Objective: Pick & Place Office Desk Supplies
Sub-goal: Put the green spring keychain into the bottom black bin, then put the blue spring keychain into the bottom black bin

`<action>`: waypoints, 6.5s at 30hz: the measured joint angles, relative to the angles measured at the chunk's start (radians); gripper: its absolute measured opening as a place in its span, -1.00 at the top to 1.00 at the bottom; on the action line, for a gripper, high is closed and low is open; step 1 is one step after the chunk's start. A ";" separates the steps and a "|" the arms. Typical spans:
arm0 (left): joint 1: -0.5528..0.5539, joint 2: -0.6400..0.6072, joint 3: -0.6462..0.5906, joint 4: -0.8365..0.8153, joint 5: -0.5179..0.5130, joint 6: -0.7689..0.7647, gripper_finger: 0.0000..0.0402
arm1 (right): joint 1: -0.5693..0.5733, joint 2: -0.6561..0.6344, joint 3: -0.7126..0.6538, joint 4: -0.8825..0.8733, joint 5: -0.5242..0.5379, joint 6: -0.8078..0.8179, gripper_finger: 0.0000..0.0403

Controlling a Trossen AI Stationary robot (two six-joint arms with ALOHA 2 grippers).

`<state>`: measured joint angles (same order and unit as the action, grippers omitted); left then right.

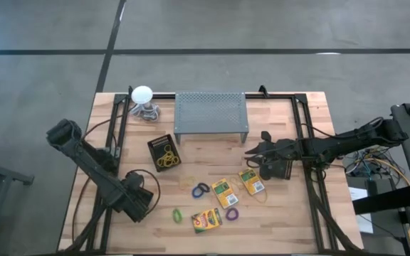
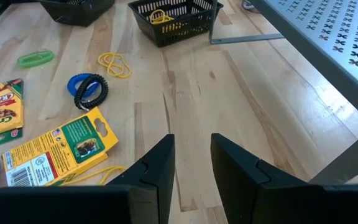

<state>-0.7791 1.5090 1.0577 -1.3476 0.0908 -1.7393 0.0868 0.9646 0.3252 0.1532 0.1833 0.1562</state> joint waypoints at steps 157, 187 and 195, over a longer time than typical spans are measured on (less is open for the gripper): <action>-0.047 -0.226 -0.298 0.407 -0.003 0.102 0.13 | 0.000 0.000 0.000 -0.008 0.000 0.000 0.50; 0.256 0.128 -0.209 1.312 -0.713 1.194 0.13 | 0.000 0.000 0.000 -0.008 0.000 0.000 0.50; 0.281 0.259 -0.176 1.342 -0.586 1.205 0.13 | 0.000 0.000 0.000 -0.008 0.000 0.000 0.50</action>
<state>-0.4984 1.7684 0.8817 -0.0060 -0.4951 -0.5347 0.0868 0.9649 0.3256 0.1455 0.1837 0.1562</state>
